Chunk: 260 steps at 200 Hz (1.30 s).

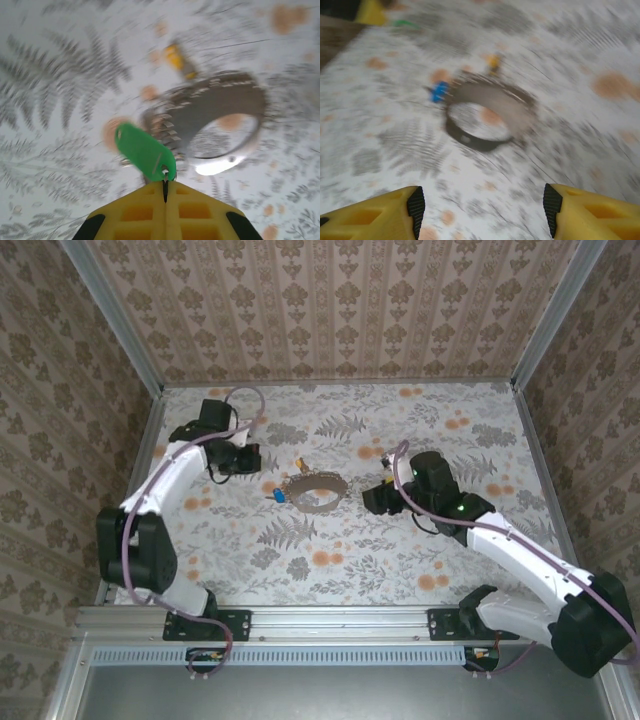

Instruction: Put the keys on the keyring

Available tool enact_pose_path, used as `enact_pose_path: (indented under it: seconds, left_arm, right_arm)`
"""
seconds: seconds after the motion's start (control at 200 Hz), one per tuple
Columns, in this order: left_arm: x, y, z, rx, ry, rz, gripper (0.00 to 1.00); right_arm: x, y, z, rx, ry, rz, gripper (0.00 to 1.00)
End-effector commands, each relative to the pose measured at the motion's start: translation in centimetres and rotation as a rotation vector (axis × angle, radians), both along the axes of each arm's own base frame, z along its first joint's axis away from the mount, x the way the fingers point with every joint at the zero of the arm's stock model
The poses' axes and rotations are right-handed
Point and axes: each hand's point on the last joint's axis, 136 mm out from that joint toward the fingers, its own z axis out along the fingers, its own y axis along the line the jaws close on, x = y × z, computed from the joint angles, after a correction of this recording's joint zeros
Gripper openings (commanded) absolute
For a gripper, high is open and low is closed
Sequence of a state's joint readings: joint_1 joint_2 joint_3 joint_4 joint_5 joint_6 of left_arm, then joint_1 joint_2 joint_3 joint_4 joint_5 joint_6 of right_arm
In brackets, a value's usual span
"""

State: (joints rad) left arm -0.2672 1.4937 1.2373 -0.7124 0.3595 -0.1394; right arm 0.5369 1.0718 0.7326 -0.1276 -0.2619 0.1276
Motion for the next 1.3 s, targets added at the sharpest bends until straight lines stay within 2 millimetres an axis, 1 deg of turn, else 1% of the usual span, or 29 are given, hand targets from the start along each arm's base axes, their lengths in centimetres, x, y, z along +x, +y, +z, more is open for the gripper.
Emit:
enact_pose_path:
  seconds: [0.0, 0.05, 0.06, 0.085, 0.13, 0.17, 0.195, 0.29, 0.35, 0.385, 0.4, 0.435, 0.525, 0.57, 0.65, 0.715, 0.8, 0.875, 0.945, 1.145, 1.295]
  left_arm:
    - [-2.8, -4.4, 3.6, -0.049, -0.177, -0.255, 0.0]
    - [-4.8, -6.9, 5.4, -0.088, -0.282, -0.396, 0.0]
    - [-5.1, -7.2, 5.8, -0.095, -0.305, -0.414, 0.0]
    - [-6.6, -8.9, 6.4, -0.116, -0.355, -0.496, 0.0]
    - [-8.3, -10.1, 7.7, -0.14, -0.473, -0.578, 0.0]
    - [-9.6, -10.8, 8.4, -0.164, -0.568, -0.642, 0.0]
    - [-10.5, -11.3, 9.2, -0.189, -0.64, -0.686, 0.0]
    - [-14.1, -12.1, 10.9, -0.252, -0.859, -0.831, 0.0]
    - [-16.0, -12.3, 11.8, -0.279, -0.968, -0.902, 0.0]
    - [-16.7, -12.4, 12.1, -0.284, -1.002, -0.924, 0.0]
    - [-17.5, -12.5, 12.3, -0.311, -1.005, -0.957, 0.0]
    - [-18.4, -12.6, 12.5, -0.329, -1.014, -0.999, 0.0]
    - [-20.5, -12.9, 12.4, -0.35, -1.019, -1.117, 0.0]
    - [-21.0, -13.1, 12.2, -0.354, -1.02, -1.148, 0.0]
    - [-21.3, -13.5, 12.0, -0.35, -1.028, -1.176, 0.0]
    - [-21.4, -13.9, 12.1, -0.355, -1.026, -1.186, 0.0]
    - [-21.7, -14.3, 12.5, -0.383, -1.025, -1.208, 0.0]
    - [-21.9, -14.7, 12.9, -0.399, -1.036, -1.22, 0.0]
    - [-22.1, -15.0, 13.1, -0.409, -1.045, -1.229, 0.0]
    - [-22.3, -15.4, 13.5, -0.433, -1.059, -1.23, 0.0]
    - [-22.1, -15.7, 13.4, -0.432, -1.05, -1.225, 0.0]
  right_arm:
    - [-2.4, 4.2, 7.4, 0.157, -0.356, 0.298, 0.63]
    - [-3.4, 4.8, 8.7, 0.186, -0.44, 0.371, 0.59]
    - [-3.6, 4.9, 8.8, 0.186, -0.452, 0.386, 0.58]
    - [-3.9, 5.0, 9.2, 0.182, -0.475, 0.409, 0.58]
    - [-4.2, 5.1, 9.6, 0.16, -0.491, 0.436, 0.57]
    - [-4.5, 5.1, 9.7, 0.13, -0.5, 0.463, 0.56]
    - [-4.8, 5.0, 9.7, 0.113, -0.505, 0.479, 0.56]
    - [-6.1, 4.6, 9.6, 0.058, -0.535, 0.543, 0.58]
    - [-7.5, 4.6, 9.6, 0.063, -0.554, 0.601, 0.59]
    - [-8.4, 4.7, 9.8, 0.084, -0.559, 0.641, 0.59]
    - [-8.7, 4.7, 9.9, 0.093, -0.559, 0.655, 0.59]
    - [-9.4, 4.8, 10.1, 0.115, -0.556, 0.68, 0.59]
    - [-10.6, 5.3, 10.1, 0.132, -0.537, 0.73, 0.54]
    - [-11.2, 5.6, 9.8, 0.118, -0.535, 0.758, 0.5]
    - [-11.7, 6.0, 9.4, 0.082, -0.532, 0.774, 0.47]
    - [-11.3, 6.1, 9.0, 0.043, -0.536, 0.755, 0.42]
    - [-10.6, 6.1, 8.5, 0.012, -0.545, 0.722, 0.42]
    - [-10.4, 6.2, 8.5, 0.008, -0.55, 0.709, 0.4]
    - [-10.3, 6.3, 8.4, -0.001, -0.552, 0.711, 0.33]
    - [-9.7, 5.9, 7.9, -0.043, -0.566, 0.672, 0.24]
    - [-9.7, 5.7, 7.8, -0.043, -0.577, 0.664, 0.23]
